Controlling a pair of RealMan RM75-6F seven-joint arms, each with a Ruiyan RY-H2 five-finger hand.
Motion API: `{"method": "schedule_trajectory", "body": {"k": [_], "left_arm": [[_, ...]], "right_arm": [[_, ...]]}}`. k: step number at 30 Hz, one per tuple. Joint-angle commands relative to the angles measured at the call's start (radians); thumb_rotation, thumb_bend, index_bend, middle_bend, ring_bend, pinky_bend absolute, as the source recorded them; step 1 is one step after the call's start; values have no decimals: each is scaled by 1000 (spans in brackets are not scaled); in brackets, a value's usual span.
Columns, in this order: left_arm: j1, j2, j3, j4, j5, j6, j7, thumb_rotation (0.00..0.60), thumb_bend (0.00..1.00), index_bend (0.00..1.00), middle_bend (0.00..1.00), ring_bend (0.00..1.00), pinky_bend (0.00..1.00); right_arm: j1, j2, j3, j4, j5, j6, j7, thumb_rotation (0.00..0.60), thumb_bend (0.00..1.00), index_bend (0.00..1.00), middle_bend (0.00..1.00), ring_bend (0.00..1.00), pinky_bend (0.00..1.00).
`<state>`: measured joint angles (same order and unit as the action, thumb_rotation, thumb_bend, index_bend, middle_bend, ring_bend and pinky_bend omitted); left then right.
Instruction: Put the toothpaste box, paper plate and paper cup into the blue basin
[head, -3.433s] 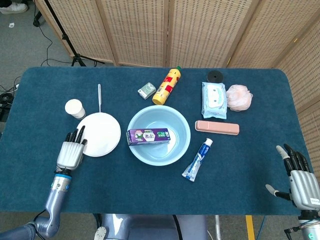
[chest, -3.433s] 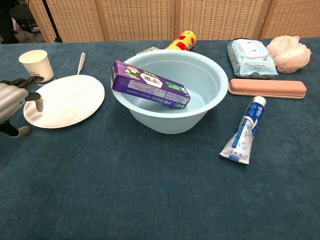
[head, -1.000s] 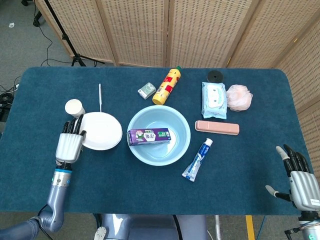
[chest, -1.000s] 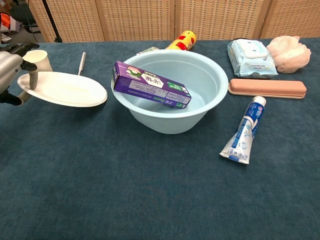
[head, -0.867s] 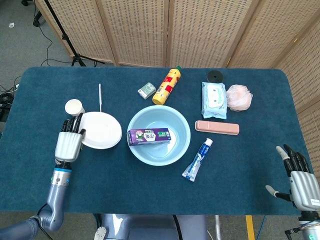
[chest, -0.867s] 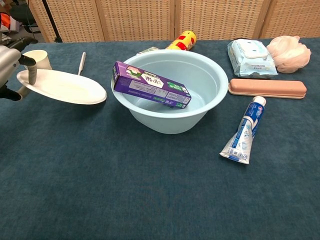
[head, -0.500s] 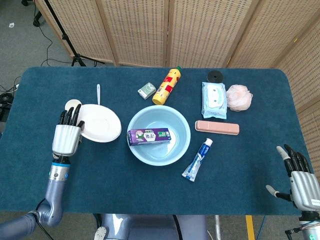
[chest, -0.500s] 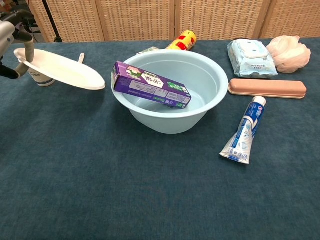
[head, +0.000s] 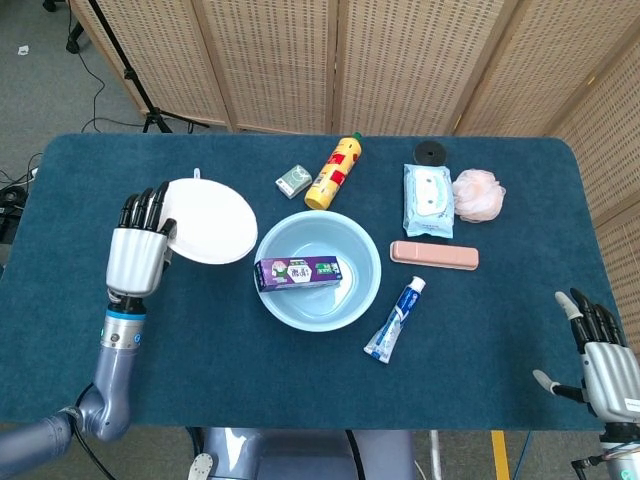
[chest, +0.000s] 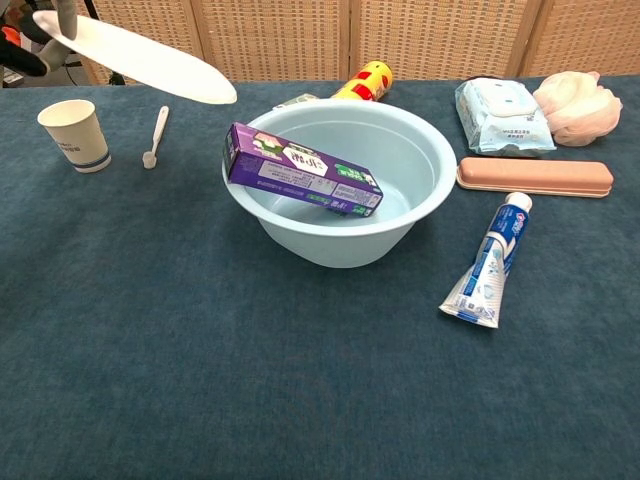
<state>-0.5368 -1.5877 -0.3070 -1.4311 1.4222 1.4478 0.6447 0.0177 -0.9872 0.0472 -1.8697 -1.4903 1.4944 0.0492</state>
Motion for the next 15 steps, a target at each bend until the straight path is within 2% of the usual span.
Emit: {"method": "schedule_trajectory", "body": {"k": [1,6,15], "left_arm": [[-28,14,-29,-65,5,6,34,600,434,711,148,150,196],[-53,5,-33,-113,2,-5,68,600,433,711,152,151,196],[-103,-75,-15,-147,-5,-26,141,600,432,711,153,153,196]], "right_arm": [[0,1,1,2,2,-1,5,600,131,0,0,0,0],[-2,5,1,2,0,2,15,600,131,0,0,0,0],[-6,21,9,10,16,5,55,600,131,0,0,0,0]]}}
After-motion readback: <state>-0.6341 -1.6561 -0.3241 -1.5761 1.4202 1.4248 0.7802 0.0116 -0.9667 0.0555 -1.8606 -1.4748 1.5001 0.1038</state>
